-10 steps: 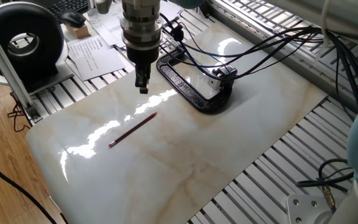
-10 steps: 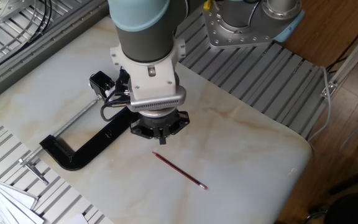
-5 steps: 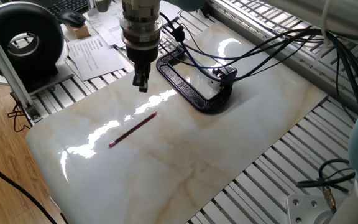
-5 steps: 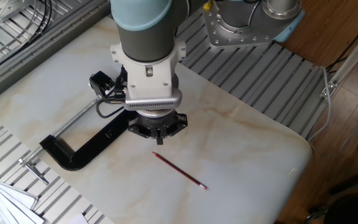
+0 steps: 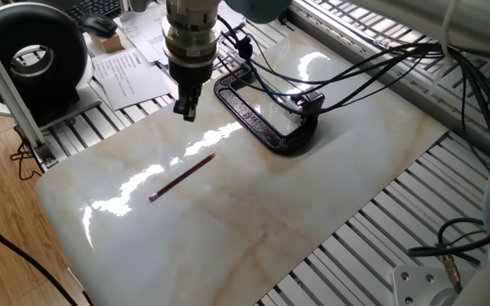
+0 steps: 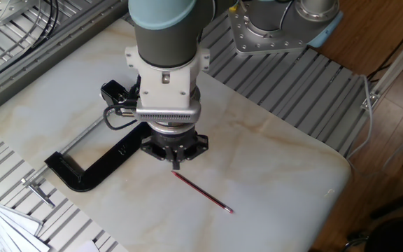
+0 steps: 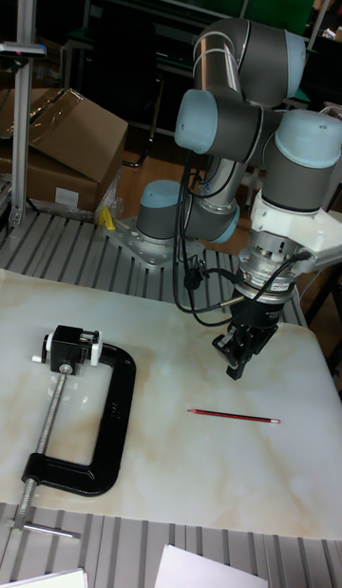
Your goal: Insert the pencil into the pencil sharpener
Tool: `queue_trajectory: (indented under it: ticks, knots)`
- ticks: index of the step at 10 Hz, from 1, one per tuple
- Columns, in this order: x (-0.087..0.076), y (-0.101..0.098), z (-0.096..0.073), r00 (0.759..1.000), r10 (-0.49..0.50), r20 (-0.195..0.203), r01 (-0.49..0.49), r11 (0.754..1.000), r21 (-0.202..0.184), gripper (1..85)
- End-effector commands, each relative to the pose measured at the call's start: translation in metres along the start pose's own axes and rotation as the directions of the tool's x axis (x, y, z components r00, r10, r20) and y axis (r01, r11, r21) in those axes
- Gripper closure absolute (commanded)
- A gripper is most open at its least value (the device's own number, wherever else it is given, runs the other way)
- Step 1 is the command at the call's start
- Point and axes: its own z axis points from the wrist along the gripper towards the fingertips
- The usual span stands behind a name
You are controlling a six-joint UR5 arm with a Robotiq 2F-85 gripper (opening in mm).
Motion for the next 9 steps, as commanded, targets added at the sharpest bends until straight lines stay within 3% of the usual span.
queue_trajectory:
  ticks: [1,3,4,5,6,7,9]
  knots:
    - [-0.003,0.024,-0.003,0.999,-0.032,0.016,0.033,0.995,-0.095,84.0]
    - [0.004,-0.003,-0.002,0.992,-0.124,-0.015,0.124,0.992,0.006,84.0]
    - [0.008,-0.001,-0.002,0.993,-0.11,-0.03,0.11,0.994,-0.004,84.0]
    - [0.01,-0.001,-0.002,0.99,-0.138,-0.034,0.138,0.99,-0.004,66.0]
    - [0.008,0.004,-0.001,0.983,-0.184,-0.023,0.183,0.983,-0.021,41.0]
    - [0.006,0.013,0.0,0.983,-0.182,-0.015,0.182,0.982,-0.044,30.7]
    - [-0.001,0.023,0.002,0.983,-0.183,-0.002,0.183,0.982,-0.045,14.7]
